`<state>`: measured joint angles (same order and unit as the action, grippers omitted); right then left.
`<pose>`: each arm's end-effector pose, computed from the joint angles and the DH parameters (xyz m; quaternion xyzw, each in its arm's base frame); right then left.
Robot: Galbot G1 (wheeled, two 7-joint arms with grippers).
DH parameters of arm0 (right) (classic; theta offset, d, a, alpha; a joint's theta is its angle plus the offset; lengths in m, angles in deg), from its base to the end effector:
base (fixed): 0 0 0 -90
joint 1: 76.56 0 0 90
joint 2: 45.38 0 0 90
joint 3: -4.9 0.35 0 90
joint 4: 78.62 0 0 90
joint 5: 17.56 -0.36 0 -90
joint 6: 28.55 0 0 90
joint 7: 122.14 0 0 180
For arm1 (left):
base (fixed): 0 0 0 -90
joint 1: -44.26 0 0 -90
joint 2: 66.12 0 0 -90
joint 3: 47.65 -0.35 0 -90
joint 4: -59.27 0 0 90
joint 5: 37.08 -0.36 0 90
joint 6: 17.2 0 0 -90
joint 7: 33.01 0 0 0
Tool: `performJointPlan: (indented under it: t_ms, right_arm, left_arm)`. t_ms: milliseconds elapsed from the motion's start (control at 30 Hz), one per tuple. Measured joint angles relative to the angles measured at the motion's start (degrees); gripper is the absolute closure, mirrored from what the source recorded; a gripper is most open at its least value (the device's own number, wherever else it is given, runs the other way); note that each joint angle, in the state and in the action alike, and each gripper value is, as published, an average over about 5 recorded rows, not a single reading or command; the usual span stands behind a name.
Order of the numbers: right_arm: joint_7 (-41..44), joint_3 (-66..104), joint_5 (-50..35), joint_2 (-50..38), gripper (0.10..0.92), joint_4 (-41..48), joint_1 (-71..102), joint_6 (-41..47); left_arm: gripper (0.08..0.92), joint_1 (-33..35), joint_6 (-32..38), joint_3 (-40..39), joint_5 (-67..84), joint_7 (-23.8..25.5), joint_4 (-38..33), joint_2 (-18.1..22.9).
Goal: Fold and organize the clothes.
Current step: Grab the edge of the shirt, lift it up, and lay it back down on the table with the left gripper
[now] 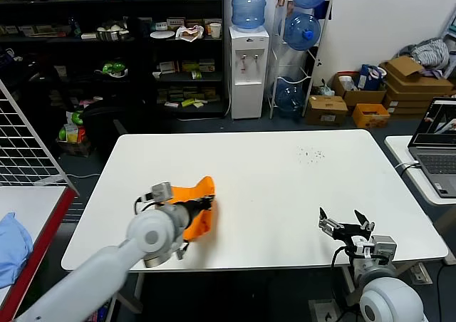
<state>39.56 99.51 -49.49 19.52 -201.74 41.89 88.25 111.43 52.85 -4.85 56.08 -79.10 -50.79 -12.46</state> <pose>0.2030 -0.0870 -0.2562 -0.0545 -0.9760 -0.0138 0.2105 0.3396 -0.0656 -0.2145 -0.1320 -0.8902 0.2101 0.3820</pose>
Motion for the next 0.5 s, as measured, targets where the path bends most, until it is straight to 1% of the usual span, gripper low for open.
performJointPlan:
  t_ms: [133,267,500]
  right_arm:
    - [-0.11,0.61,-0.30,-0.05,0.104,-0.24,0.28,0.00]
    - [-0.20,1.27,-0.68,-0.28,0.104,-0.61,0.62,-0.01]
    - [-0.34,2.40,-1.34,-0.85,0.104,-1.14,1.07,0.00]
  left_arm:
    - [0.908,-3.63,0.33,-4.22,-1.02,-0.92,3.84,6.27]
    - [0.908,-6.09,0.59,-7.01,-2.25,-1.31,7.60,11.61]
    - [0.908,-8.97,0.90,-10.02,-3.97,-1.96,12.83,18.44]
